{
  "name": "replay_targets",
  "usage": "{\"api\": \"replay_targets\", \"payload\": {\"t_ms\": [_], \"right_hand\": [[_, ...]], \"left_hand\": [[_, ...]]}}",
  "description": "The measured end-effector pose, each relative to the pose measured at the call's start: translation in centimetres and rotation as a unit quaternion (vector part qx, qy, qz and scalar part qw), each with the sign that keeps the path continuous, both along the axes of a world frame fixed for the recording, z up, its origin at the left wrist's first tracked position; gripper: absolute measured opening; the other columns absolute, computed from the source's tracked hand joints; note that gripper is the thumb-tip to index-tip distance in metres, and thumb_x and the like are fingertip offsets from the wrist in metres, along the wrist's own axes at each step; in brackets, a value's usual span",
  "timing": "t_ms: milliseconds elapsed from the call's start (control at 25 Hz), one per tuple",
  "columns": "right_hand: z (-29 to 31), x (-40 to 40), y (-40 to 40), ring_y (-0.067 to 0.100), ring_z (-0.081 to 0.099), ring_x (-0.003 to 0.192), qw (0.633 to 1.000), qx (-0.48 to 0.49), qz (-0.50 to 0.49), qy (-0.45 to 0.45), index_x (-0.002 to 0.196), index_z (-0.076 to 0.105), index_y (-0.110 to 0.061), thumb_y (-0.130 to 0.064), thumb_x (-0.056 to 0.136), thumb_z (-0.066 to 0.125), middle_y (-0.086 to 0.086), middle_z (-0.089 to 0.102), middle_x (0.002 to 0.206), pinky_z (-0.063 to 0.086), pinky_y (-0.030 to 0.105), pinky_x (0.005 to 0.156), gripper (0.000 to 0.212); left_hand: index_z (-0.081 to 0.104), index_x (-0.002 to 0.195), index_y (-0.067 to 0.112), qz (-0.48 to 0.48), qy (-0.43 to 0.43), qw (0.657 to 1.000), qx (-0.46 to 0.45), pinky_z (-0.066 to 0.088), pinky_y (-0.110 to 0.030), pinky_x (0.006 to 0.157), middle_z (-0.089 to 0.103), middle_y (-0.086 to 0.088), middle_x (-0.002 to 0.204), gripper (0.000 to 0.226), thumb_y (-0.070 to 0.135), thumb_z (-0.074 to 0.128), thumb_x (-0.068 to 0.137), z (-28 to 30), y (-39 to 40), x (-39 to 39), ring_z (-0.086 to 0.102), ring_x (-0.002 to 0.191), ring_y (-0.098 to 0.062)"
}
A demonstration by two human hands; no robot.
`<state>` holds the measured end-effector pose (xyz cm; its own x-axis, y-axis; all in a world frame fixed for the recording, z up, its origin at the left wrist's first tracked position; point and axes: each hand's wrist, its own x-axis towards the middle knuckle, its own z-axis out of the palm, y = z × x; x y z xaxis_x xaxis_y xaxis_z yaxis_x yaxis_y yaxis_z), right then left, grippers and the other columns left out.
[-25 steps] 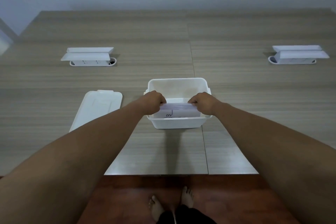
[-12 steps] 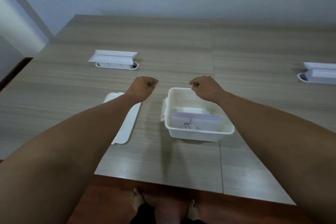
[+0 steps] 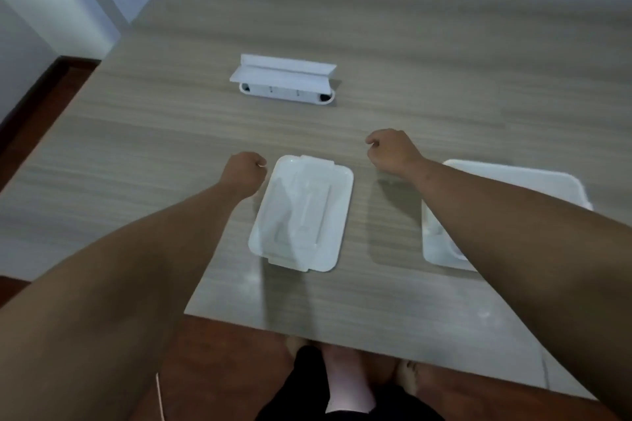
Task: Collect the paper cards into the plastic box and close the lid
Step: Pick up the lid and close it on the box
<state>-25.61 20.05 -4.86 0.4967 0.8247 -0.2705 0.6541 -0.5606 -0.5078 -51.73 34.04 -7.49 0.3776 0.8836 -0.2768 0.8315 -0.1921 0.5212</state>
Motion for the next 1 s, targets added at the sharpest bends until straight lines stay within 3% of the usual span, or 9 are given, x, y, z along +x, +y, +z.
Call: {"api": "replay_targets", "payload": {"t_ms": [120, 200, 280, 480, 560, 680, 760, 880, 1000], "right_hand": [[-4.0, -3.7, 1.5, 0.034, 0.058, 0.116, 0.992, -0.119, -0.036, 0.013, 0.106, 0.065, -0.003, -0.010, 0.081, 0.054, 0.018, 0.064, 0.120, 0.051, 0.031, 0.087, 0.027], [-6.2, -6.1, 1.0, 0.035, 0.068, 0.085, 0.979, -0.169, -0.090, 0.070, 0.070, 0.060, -0.005, -0.007, 0.074, 0.053, 0.015, 0.067, 0.078, 0.048, 0.023, 0.051, 0.009], [-7.7, -7.9, 0.9, 0.030, 0.065, 0.061, 0.958, -0.139, -0.193, 0.163, 0.066, 0.057, -0.007, -0.005, 0.074, 0.050, 0.011, 0.061, 0.067, 0.042, 0.017, 0.036, 0.011], [-8.3, -8.4, 1.6, 0.028, 0.065, 0.062, 0.881, -0.058, -0.351, 0.311, 0.093, 0.062, 0.001, 0.006, 0.081, 0.048, 0.019, 0.068, 0.094, 0.051, 0.027, 0.036, 0.019], [-6.1, -7.4, 1.8, 0.029, 0.066, 0.062, 0.873, -0.029, -0.351, 0.337, 0.100, 0.061, 0.005, 0.008, 0.082, 0.049, 0.020, 0.069, 0.090, 0.053, 0.029, 0.038, 0.022], [-1.5, -4.9, 1.5, 0.027, 0.064, 0.058, 0.875, 0.020, -0.345, 0.338, 0.089, 0.060, 0.003, 0.009, 0.084, 0.054, 0.017, 0.066, 0.080, 0.053, 0.029, 0.033, 0.010], [1.6, -2.3, 0.6, 0.026, 0.064, 0.058, 0.868, 0.066, -0.356, 0.339, 0.086, 0.060, 0.002, 0.010, 0.086, 0.052, 0.015, 0.065, 0.075, 0.053, 0.030, 0.033, 0.011], [6.2, 2.6, -2.4, 0.030, 0.069, 0.065, 0.836, 0.155, -0.391, 0.353, 0.100, 0.061, 0.004, 0.013, 0.086, 0.046, 0.017, 0.069, 0.083, 0.056, 0.035, 0.037, 0.022], [9.3, 6.6, -6.2, 0.032, 0.072, 0.073, 0.802, 0.217, -0.428, 0.355, 0.101, 0.064, 0.004, 0.014, 0.083, 0.046, 0.019, 0.072, 0.093, 0.058, 0.038, 0.042, 0.027]], "left_hand": [[0.073, 0.093, 0.013, 0.024, 0.040, 0.996, -0.070, 0.053, -0.033, 0.087, 0.073, -0.008, 0.098, 0.020, 0.024, 0.059, 0.086, -4.4, 1.1, -2.6, 0.067, 0.099, -0.030], [0.067, 0.087, 0.018, 0.022, 0.043, 0.993, -0.107, 0.055, -0.034, 0.085, 0.070, -0.004, 0.095, 0.016, 0.032, 0.063, 0.083, -6.5, 0.5, -2.9, 0.067, 0.094, -0.027], [0.061, 0.085, 0.018, 0.036, 0.027, 0.993, -0.113, 0.051, -0.031, 0.079, 0.066, -0.001, 0.092, 0.014, 0.032, 0.063, 0.084, -8.0, 0.0, -2.8, 0.063, 0.086, -0.023], [0.066, 0.094, 0.010, 0.047, -0.001, 0.995, -0.084, 0.042, -0.028, 0.076, 0.063, -0.001, 0.090, 0.020, 0.029, 0.058, 0.091, -8.3, 0.1, -2.3, 0.055, 0.082, -0.020], [0.066, 0.095, 0.009, 0.043, -0.038, 0.996, -0.076, 0.045, -0.029, 0.077, 0.062, 0.002, 0.088, 0.022, 0.029, 0.060, 0.089, -6.7, 0.7, -1.8, 0.056, 0.082, -0.017], [0.066, 0.092, 0.011, 0.048, -0.109, 0.991, -0.066, 0.053, -0.033, 0.080, 0.066, -0.002, 0.087, 0.021, 0.031, 0.062, 0.087, -3.1, 1.3, 0.5, 0.062, 0.082, -0.022], [0.067, 0.099, 0.011, 0.033, -0.143, 0.989, -0.032, 0.047, -0.028, 0.078, 0.069, -0.006, 0.095, 0.021, 0.027, 0.057, 0.090, 0.1, 0.6, 3.0, 0.063, 0.088, -0.022], [0.064, 0.117, 0.011, -0.056, -0.180, 0.981, 0.038, 0.040, -0.021, 0.086, 0.066, -0.009, 0.118, 0.030, 0.009, 0.050, 0.091, 4.8, -2.6, 7.2, 0.061, 0.108, -0.024], [0.061, 0.123, 0.005, -0.198, -0.201, 0.952, 0.123, 0.032, -0.023, 0.109, 0.050, -0.015, 0.141, 0.053, -0.013, 0.041, 0.078, 6.9, -5.5, 9.8, 0.046, 0.133, -0.028]]}}
